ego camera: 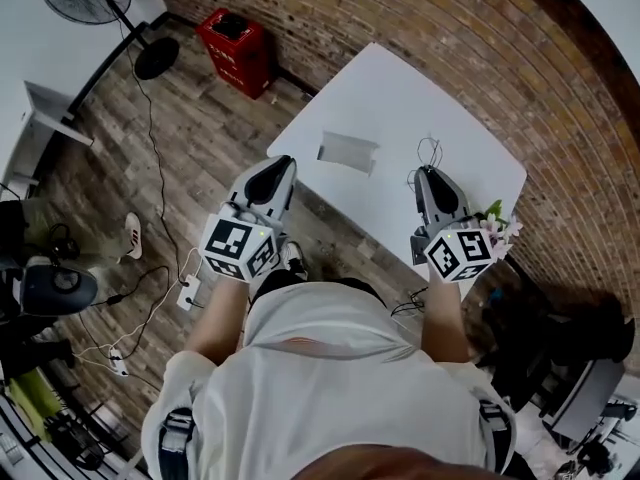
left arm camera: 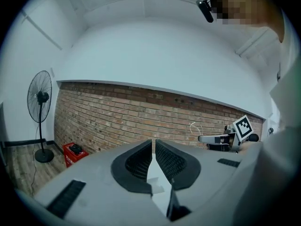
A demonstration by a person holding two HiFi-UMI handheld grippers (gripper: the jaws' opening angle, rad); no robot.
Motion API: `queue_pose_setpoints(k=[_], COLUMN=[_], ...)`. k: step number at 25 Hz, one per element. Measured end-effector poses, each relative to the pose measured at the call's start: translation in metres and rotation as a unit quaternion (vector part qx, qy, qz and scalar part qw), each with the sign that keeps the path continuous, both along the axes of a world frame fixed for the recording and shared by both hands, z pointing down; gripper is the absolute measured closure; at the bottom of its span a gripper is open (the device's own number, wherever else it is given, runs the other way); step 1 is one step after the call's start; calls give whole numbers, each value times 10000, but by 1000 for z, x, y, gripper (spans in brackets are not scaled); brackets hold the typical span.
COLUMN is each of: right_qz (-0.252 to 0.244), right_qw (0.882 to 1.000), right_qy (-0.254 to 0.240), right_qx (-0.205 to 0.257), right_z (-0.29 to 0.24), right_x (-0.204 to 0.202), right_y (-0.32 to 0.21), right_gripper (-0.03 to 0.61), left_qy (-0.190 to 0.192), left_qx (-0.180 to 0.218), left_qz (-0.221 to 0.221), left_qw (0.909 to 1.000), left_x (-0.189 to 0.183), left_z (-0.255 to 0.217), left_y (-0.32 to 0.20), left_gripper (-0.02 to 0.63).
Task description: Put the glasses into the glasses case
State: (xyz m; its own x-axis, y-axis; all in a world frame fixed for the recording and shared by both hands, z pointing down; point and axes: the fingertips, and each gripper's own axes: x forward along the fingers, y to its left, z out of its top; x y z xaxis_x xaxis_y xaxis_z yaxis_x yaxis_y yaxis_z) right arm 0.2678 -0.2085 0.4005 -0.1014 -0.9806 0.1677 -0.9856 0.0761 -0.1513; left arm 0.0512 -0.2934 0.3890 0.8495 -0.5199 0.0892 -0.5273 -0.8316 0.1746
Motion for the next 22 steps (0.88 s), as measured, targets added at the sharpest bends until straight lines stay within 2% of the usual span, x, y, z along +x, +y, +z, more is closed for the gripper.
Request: queue_pose_setpoints(k=[5, 10, 14, 18, 22], right_qz=[-109, -304, -847, -1796, -2784], right_qw=[9996, 9978, 9906, 9670, 9266], right_qy=[28, 26, 120, 402, 745], right_qx=[-259, -596, -1068, -1761, -2416], right_z=[20, 51, 75, 110, 153], right_x=[-18, -9, 2, 0, -15], right_y=[-40, -67, -84, -103, -120], right_gripper=[485, 484, 485, 485, 485], left_qy=[-172, -258, -294, -340, -408], left_qx=[-258, -463, -558, -718, -855], left_qz=[62, -123, -331, -460, -601], left_qw=[9995, 9985, 9975, 9958, 9937], left_x=[-14, -12, 2, 15, 15], left_z=[22, 43, 48, 58, 69], left_y=[-39, -65, -67, -64, -62], left_gripper=[581, 581, 581, 581, 581])
